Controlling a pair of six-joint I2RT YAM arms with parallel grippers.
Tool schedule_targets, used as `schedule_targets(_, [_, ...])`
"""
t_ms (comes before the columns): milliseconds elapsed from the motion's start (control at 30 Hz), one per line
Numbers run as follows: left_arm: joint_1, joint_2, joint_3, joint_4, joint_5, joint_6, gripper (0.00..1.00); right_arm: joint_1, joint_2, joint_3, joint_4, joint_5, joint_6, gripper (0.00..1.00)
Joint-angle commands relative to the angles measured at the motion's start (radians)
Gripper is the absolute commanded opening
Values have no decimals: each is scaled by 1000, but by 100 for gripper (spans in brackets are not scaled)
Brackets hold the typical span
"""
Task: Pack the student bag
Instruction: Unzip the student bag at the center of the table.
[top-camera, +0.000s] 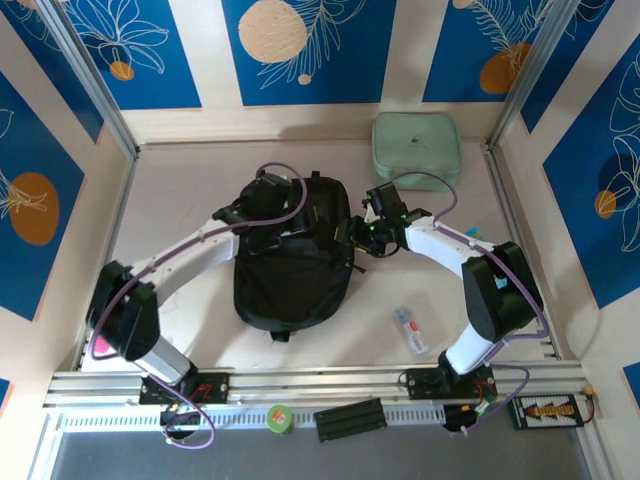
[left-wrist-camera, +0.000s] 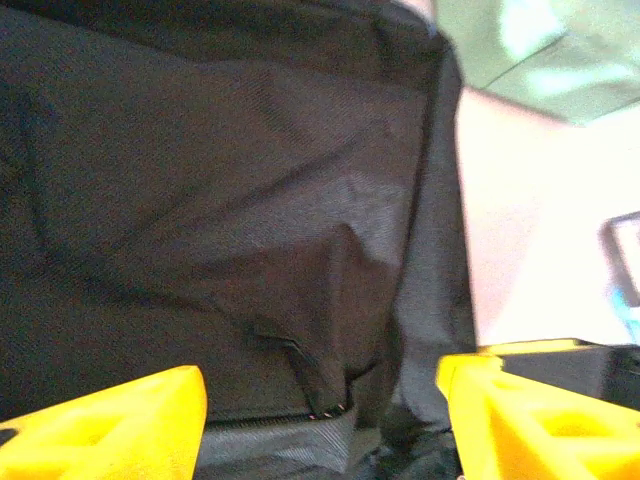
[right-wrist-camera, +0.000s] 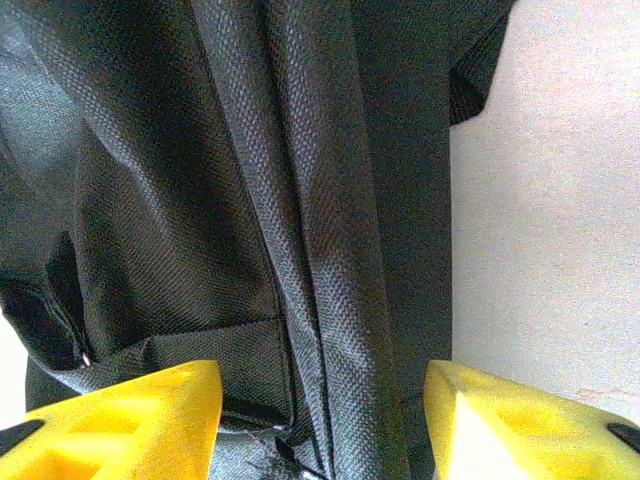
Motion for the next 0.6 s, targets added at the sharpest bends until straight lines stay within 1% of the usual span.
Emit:
schedule_targets(0, [-38,87,87,-206,-110,-28,62,-6,-8,16,-9,3,-15,57])
schedule_targets(100, [-66,143,150,-268,-182,-49,59,-10,-12,8,-6,2,-14,57])
schedule_targets(167, [-74,182,181,-285,-188,-64,58,-10,-12,-4,10,-6,-9,57])
schedule_targets(267, [-83,236,227,-291,-154,-81,56,-10,1,-11,22,-23,-1,57])
schedule_targets(333, [-86,262,246,-273,-112,-82,54,-10,11,-11,25,-31,2,57])
schedule_targets(467, [-88,299,271,-226,-31,-76,55,-9,16,-14,30,-42,2,57])
schedule_targets(567, [-89,325,298,-234,-20,-72,50,-10,15,-15,31,-42,1,56])
